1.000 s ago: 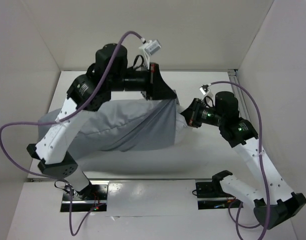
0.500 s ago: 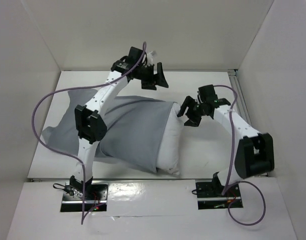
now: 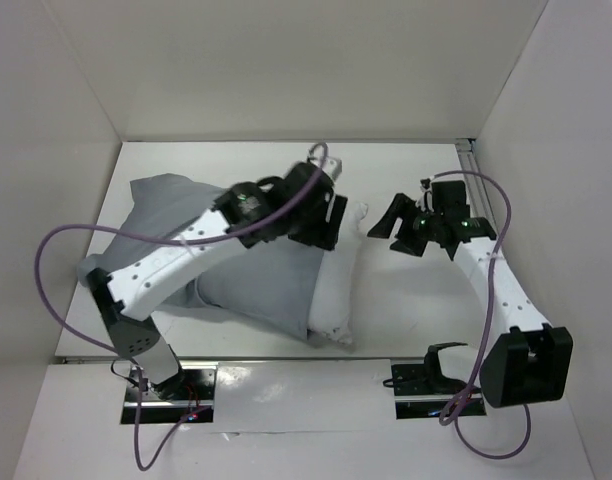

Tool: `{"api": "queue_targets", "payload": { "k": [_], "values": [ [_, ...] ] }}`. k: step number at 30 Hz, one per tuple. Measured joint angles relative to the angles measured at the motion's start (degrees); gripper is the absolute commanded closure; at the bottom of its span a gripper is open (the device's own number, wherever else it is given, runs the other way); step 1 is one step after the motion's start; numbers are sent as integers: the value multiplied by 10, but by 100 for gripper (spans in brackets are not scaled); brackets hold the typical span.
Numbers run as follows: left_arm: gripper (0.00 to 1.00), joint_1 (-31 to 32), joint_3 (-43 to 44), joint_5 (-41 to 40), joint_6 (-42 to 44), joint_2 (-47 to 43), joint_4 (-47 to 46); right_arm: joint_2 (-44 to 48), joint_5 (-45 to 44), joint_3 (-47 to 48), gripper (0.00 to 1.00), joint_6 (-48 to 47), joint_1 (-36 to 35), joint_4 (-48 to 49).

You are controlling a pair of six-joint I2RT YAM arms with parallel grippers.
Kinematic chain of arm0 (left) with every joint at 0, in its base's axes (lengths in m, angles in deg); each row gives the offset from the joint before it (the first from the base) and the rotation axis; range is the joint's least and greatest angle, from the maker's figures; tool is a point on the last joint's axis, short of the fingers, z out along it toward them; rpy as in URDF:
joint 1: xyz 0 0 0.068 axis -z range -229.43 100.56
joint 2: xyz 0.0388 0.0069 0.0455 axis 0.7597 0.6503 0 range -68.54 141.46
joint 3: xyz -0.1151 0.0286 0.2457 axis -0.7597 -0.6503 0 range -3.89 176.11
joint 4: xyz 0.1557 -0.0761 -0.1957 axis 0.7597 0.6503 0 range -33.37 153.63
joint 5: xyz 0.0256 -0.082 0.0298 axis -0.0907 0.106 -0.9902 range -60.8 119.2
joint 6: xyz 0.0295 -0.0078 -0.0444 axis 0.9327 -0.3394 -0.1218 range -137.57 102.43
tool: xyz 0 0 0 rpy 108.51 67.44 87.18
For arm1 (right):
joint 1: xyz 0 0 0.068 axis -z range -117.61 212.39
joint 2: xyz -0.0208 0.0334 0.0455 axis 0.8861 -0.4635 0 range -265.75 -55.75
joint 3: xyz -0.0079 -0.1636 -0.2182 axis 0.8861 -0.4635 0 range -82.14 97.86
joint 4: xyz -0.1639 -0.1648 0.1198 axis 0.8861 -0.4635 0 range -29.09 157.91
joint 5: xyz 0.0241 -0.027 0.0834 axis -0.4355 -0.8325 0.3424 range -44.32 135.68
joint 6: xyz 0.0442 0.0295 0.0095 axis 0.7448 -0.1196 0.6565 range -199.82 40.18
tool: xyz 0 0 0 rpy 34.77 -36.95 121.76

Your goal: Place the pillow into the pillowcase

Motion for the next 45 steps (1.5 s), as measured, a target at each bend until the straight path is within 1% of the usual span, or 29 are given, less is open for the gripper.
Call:
{"api": "queue_targets", "payload": {
  "k": [1, 2, 3, 5, 7, 9, 11, 12, 13, 14, 15, 16, 17, 19, 20, 21, 22, 24, 26, 27, 30, 33, 36, 40, 42, 43, 44, 45],
  "values": [
    [18, 13, -20, -21, -12, 12, 9, 10, 11, -14, 14, -3, -5, -2],
    [18, 23, -37, -38, -25, 27, 18, 21, 24, -30, 9, -7, -12, -2],
    [18, 30, -52, -54, -35, 43, 28, 28, 35, -43, 7, -9, -20, -4],
    [18, 37, -75, -82, -50, 73, 40, 35, 51, -57, 6, -11, -35, -5],
    [22, 39, -92, -101, -61, 93, 44, 39, 61, -65, 6, -11, -56, -3],
    [28, 38, -97, -115, -70, 101, 43, 41, 72, -72, 7, -8, -75, 6],
    [49, 36, -96, -125, -75, 102, 42, 41, 81, -83, 13, -3, -93, 17],
    [61, 35, -91, -132, -74, 103, 47, 41, 85, -93, 16, 3, -104, 28],
    [84, 33, -85, -136, -78, 103, 50, 40, 90, -103, 24, 9, -113, 40],
    [94, 32, -79, -137, -82, 103, 54, 38, 97, -113, 30, 16, -122, 56],
    [100, 31, -70, -136, -80, 103, 60, 35, 101, -126, 35, 28, -133, 78],
    [100, 30, -62, -133, -82, 103, 64, 30, 105, -136, 50, 37, -143, 94],
    [100, 29, -50, -124, -78, 103, 71, 24, 110, -145, 59, 50, -155, 117],
    [100, 29, -20, -92, -67, 103, 81, 5, 117, -154, 75, 74, -179, 155],
    [100, 28, -1, -65, -63, 103, 81, -6, 121, -152, 82, 86, -188, 171],
    [100, 27, 26, -27, -52, 106, 81, -17, 126, -146, 93, 99, -195, 188],
    [100, 27, 59, 10, -45, 111, 82, -26, 128, -139, 98, 109, -200, 201],
    [100, 26, 174, 94, -30, 147, 98, -37, 130, -115, 100, 134, -204, 228],
    [100, 21, 283, 171, -19, 187, 83, -40, 130, -88, 100, 153, -203, 254],
    [100, 15, 309, 207, -16, 196, 72, -39, 132, -75, 100, 162, -203, 273],
    [100, -19, 314, 318, -30, 201, 18, -37, 137, -59, 100, 188, -204, 351],
    [100, -43, 311, 388, -44, 217, -12, -61, 134, -62, 100, 212, -212, 420],
    [100, -47, 289, 423, -52, 233, -27, -103, 123, -77, 100, 237, -216, 480],
    [100, -48, 248, 429, -53, 242, -32, -128, 85, -125, 100, 286, -207, 528],
    [73, -46, 242, 423, -48, 249, -31, -133, 78, -144, 100, 316, -195, 548],
    [61, -46, 242, 418, -42, 253, -28, -134, 77, -148, 96, 326, -189, 550],
    [51, -45, 242, 414, -37, 255, -26, -134, 75, -150, 81, 330, -180, 549],
    [33, -44, 242, 408, -27, 256, -23, -132, 72, -150, 71, 332, -172, 544]
  ]
}}
